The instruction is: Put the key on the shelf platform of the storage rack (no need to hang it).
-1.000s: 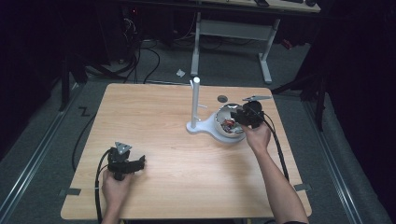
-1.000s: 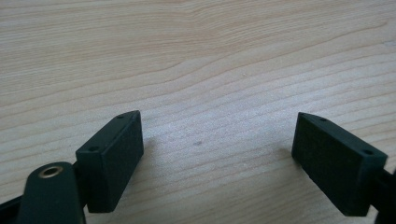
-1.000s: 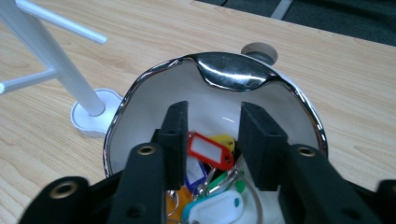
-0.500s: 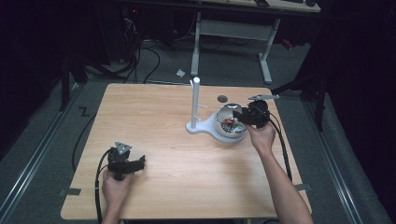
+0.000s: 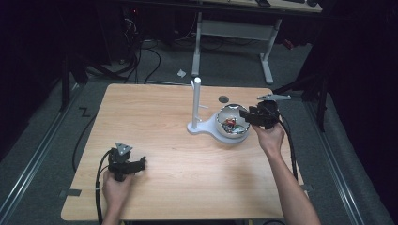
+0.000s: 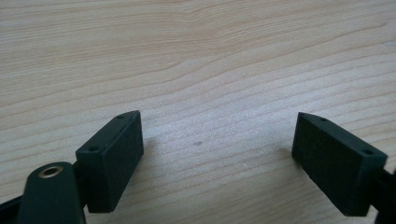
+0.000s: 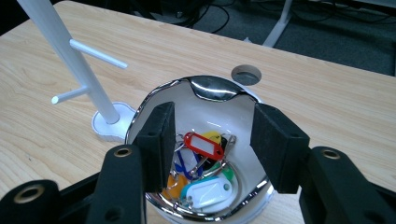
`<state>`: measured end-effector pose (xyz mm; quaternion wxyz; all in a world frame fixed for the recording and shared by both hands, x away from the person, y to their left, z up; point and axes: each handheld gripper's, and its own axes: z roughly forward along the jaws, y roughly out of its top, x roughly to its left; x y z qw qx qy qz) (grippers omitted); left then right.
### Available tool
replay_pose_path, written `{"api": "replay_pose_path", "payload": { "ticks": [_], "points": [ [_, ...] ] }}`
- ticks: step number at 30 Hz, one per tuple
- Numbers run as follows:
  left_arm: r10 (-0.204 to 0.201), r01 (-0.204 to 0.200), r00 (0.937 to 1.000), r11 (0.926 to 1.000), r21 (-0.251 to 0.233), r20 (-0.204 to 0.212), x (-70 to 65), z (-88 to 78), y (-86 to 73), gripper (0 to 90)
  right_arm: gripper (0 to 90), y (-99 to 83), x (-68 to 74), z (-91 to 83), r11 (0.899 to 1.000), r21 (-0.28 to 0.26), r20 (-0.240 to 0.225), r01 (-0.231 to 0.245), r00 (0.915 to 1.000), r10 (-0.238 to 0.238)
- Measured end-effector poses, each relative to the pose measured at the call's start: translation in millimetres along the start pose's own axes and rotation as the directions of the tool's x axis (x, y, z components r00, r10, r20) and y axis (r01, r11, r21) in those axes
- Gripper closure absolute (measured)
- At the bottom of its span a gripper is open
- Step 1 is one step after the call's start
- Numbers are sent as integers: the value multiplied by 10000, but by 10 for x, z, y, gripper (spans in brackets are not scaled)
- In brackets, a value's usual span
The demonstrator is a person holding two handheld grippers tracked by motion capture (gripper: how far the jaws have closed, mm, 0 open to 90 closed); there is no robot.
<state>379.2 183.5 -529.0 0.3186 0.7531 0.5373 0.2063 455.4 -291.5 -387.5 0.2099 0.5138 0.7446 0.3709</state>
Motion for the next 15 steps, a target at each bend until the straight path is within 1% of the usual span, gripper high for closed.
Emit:
{"api": "replay_pose_path", "payload": {
  "ticks": [2,3,4,5,10,13,15],
  "points": [
    [-2,2,10000,10000,-1,0,0,0,0,169,507,-3,-7,-28,10000,-18,7,-26,10000,26],
    [1,-1,10000,10000,0,0,0,0,0,169,522,-9,-22,-80,9999,-108,7,-68,10000,68],
    [1,-1,10000,10000,0,0,0,0,0,169,522,-9,-22,-80,9999,-108,7,-68,10000,68],
    [5,-5,10000,10000,1,-2,0,0,0,169,542,-30,-37,-125,9994,-300,-66,-190,9998,188],
    [6,-6,10000,10000,2,-5,-1,0,0,169,544,-97,-92,-197,9987,-368,-40,-357,9994,356],
    [5,-5,10000,10000,2,-5,-1,0,0,169,544,-112,-92,-252,9990,-318,-35,-298,9996,298],
    [6,-6,10000,10000,6,-7,-1,0,1,169,544,-111,-83,-294,9990,-386,-7,-232,9997,231]
  ]
}}
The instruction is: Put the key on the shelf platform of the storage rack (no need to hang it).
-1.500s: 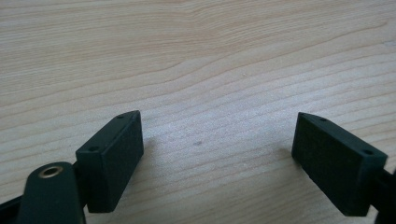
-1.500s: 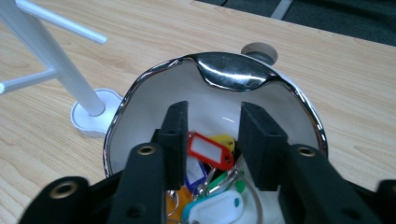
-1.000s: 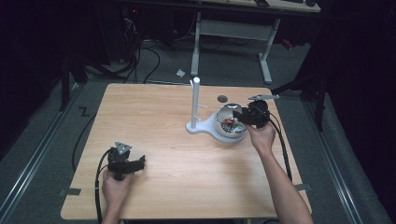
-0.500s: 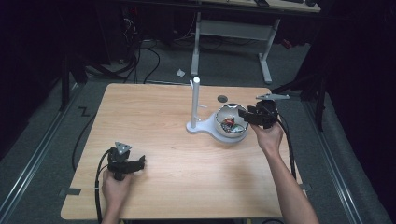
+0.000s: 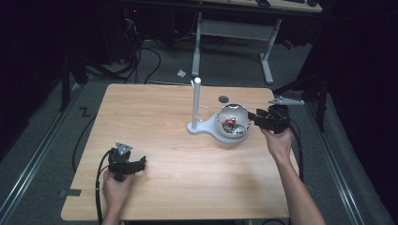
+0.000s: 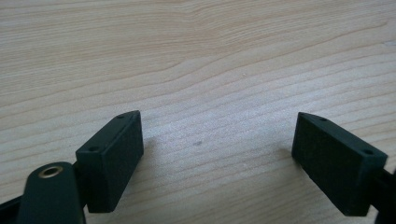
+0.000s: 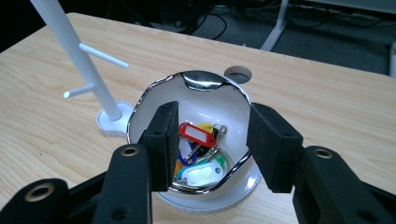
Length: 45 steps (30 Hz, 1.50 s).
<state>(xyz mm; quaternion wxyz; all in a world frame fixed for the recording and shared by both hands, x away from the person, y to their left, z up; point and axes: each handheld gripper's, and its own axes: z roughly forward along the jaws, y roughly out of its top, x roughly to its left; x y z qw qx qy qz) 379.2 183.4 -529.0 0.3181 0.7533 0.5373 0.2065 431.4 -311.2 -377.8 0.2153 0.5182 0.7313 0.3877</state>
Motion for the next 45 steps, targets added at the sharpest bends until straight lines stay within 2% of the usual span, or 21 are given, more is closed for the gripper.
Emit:
{"api": "replay_pose_path", "payload": {
  "ticks": [4,8,11,16,17,22,26,33,45],
  "points": [
    [3,-3,10000,10000,1,-2,0,0,0,169,544,-8,-12,-23,10000,43,124,65,9999,-66],
    [3,-3,10000,10000,0,-2,0,0,0,169,544,-103,-72,-103,9997,-160,93,-188,9998,189],
    [-1,1,10000,10000,-4,1,0,0,0,169,541,-149,-85,-145,9996,-76,143,-267,9995,268],
    [3,-3,10000,10000,-5,-1,0,0,0,169,542,-185,-34,-313,9997,-163,58,-200,9998,201],
    [3,-3,10000,10000,-1,-3,0,0,0,169,543,-232,-5,-383,9990,-379,-63,-252,9997,250],
    [-4,4,10000,10000,-5,3,0,1,0,169,542,-312,14,-443,9994,-328,60,-146,9999,148],
    [2,-2,10000,10000,-4,2,0,1,0,169,542,-431,11,-549,9980,-484,-54,-415,9991,413],
    [0,0,10000,10000,-8,-8,-1,2,1,169,538,-530,42,-676,9959,-756,-144,-495,9987,486],
    [6,-6,10000,10000,-2,7,-1,5,3,169,532,-760,87,-728,9972,-575,-152,-480,9988,472]
  ]
}}
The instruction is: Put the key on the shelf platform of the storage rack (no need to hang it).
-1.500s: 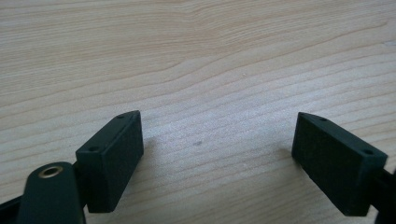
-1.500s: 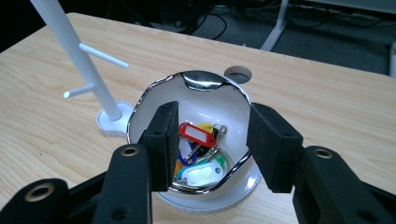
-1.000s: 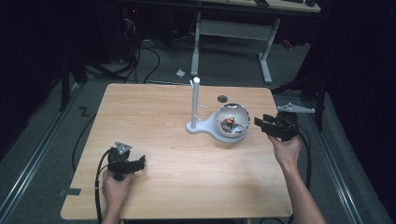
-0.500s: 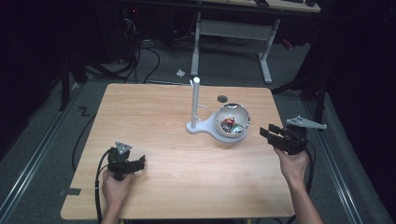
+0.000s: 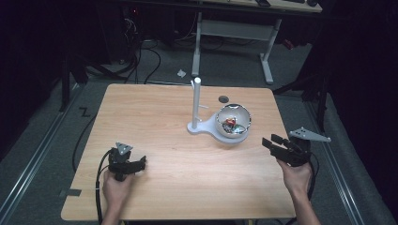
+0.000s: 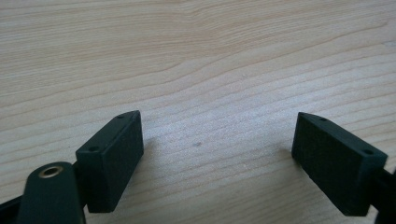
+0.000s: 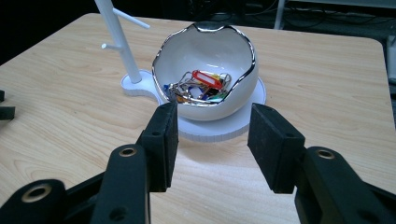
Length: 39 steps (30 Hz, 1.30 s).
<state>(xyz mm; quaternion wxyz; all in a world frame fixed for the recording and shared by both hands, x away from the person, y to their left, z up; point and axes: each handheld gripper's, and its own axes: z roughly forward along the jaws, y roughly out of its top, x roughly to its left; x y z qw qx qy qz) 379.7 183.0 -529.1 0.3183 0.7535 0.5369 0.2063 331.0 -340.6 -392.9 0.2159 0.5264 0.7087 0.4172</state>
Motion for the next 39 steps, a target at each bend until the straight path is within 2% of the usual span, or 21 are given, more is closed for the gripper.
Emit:
{"api": "replay_pose_path", "payload": {
  "ticks": [12,23,36,39],
  "points": [
    [4,-4,10000,10000,-1,-1,0,0,0,169,532,-172,22,36,9997,45,-135,-254,9996,254],
    [1,-1,10000,10000,1,-1,0,0,0,169,533,-345,49,187,9982,321,-393,-513,9978,526],
    [4,-4,10000,10000,0,0,0,0,0,169,533,-480,78,338,9958,466,-437,-784,9958,805],
    [5,-5,10000,10000,1,0,0,0,0,169,533,-505,78,387,9951,500,-322,-848,9957,865]
  ]
}}
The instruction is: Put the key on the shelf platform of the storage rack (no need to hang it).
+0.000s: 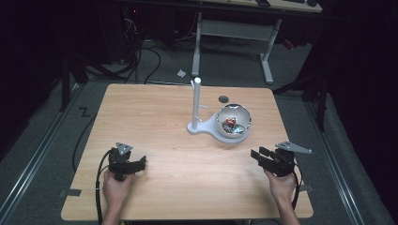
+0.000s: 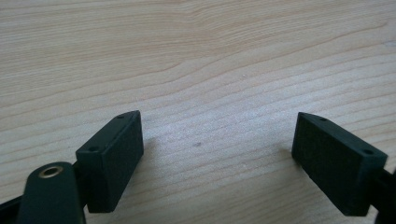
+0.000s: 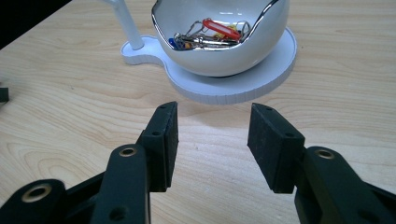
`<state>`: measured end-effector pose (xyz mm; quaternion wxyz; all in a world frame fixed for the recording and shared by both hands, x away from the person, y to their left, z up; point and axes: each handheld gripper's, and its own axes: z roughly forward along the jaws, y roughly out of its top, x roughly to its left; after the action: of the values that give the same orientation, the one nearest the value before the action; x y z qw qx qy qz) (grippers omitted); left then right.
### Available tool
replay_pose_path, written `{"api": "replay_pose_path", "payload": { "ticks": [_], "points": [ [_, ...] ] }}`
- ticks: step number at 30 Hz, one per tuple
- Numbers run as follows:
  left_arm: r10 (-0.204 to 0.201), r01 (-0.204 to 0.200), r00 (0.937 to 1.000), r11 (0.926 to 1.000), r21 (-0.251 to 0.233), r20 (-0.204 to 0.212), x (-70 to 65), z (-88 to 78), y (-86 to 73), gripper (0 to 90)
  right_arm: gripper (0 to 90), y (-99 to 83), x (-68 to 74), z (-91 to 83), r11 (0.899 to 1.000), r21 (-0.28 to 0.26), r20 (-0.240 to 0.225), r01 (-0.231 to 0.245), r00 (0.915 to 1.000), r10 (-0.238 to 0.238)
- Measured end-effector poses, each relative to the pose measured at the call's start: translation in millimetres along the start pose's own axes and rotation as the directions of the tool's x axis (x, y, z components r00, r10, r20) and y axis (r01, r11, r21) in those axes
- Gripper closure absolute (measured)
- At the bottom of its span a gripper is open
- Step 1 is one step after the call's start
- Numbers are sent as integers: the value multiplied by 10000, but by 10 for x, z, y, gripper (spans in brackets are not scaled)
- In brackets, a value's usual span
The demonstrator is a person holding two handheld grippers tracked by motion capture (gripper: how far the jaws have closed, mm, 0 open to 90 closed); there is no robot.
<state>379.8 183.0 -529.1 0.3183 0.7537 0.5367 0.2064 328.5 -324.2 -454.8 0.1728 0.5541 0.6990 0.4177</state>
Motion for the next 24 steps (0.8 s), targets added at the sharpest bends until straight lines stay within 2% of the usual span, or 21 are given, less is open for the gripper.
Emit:
{"api": "replay_pose_path", "payload": {
  "ticks": [13,24],
  "points": [
    [2,-2,10000,10000,0,0,0,0,0,169,534,-89,16,185,9996,284,14,-33,10000,33],
    [3,-3,10000,10000,1,-1,0,0,0,169,530,-148,50,365,9967,698,306,409,9986,-431]
  ]
}}
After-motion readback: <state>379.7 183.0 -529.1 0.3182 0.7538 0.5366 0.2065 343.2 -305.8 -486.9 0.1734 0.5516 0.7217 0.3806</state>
